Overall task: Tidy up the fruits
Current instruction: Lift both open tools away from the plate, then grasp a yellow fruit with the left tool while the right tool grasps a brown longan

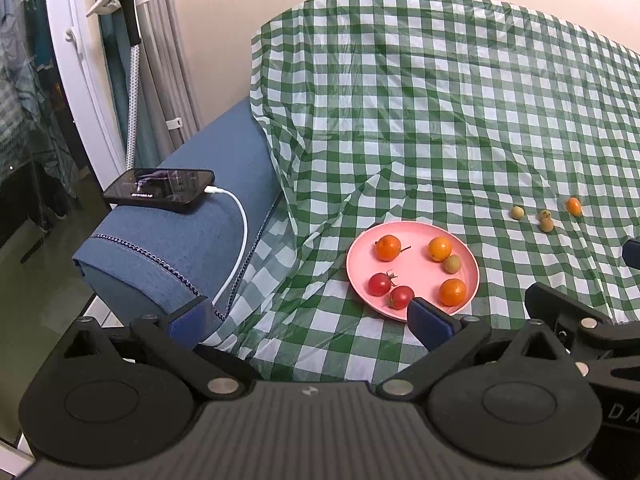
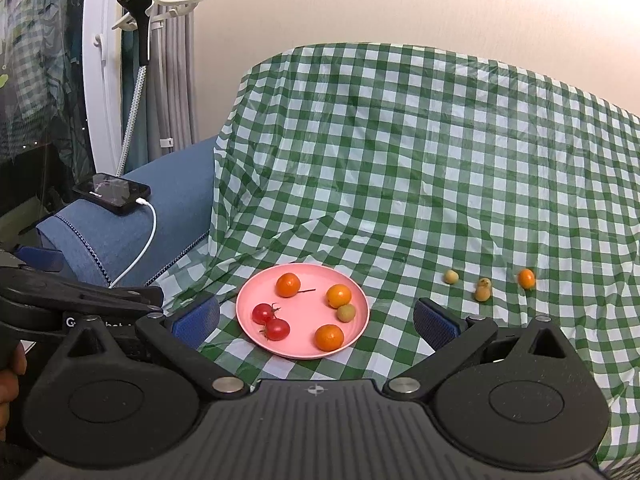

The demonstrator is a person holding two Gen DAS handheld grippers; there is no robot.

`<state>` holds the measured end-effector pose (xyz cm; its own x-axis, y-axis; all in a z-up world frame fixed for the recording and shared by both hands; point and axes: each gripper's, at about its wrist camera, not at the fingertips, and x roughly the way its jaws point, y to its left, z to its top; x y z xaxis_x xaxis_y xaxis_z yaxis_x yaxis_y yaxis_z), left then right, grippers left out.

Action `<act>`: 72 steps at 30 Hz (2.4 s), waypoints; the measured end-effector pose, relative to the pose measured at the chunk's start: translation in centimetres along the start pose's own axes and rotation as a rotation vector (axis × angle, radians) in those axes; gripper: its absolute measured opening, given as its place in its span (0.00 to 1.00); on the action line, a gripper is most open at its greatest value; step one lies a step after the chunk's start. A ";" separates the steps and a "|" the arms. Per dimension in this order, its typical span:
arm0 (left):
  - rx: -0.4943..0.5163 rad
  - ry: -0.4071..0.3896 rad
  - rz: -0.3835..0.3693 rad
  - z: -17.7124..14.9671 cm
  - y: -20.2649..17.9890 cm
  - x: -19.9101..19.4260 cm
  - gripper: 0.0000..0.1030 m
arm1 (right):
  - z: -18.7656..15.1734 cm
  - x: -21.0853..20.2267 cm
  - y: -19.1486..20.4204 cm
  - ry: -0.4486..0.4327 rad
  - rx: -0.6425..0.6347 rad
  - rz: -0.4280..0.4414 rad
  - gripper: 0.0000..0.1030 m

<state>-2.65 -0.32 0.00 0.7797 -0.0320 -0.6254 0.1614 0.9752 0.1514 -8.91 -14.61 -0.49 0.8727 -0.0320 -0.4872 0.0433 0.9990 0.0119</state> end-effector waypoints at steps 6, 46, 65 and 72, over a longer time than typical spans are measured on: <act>0.003 0.020 -0.002 -0.1 -0.1 0.6 1.00 | -0.1 0.5 -0.2 0.019 0.008 0.005 0.99; 0.190 0.219 -0.134 8.5 -14.8 15.1 1.00 | -3.6 12.3 -17.7 0.112 0.309 -0.309 0.99; 0.293 0.366 -0.384 14.4 -34.5 38.2 1.00 | -5.6 33.7 -28.1 0.152 0.186 -0.265 0.99; 0.240 0.355 -0.452 14.3 -33.1 36.5 0.26 | -5.1 32.2 -27.8 0.135 0.155 -0.232 0.30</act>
<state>29.07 -36.84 -16.87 0.3608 -0.3151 -0.8778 0.5924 0.8044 -0.0452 15.50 -43.22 -20.99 0.7590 -0.2436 -0.6038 0.3163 0.9485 0.0150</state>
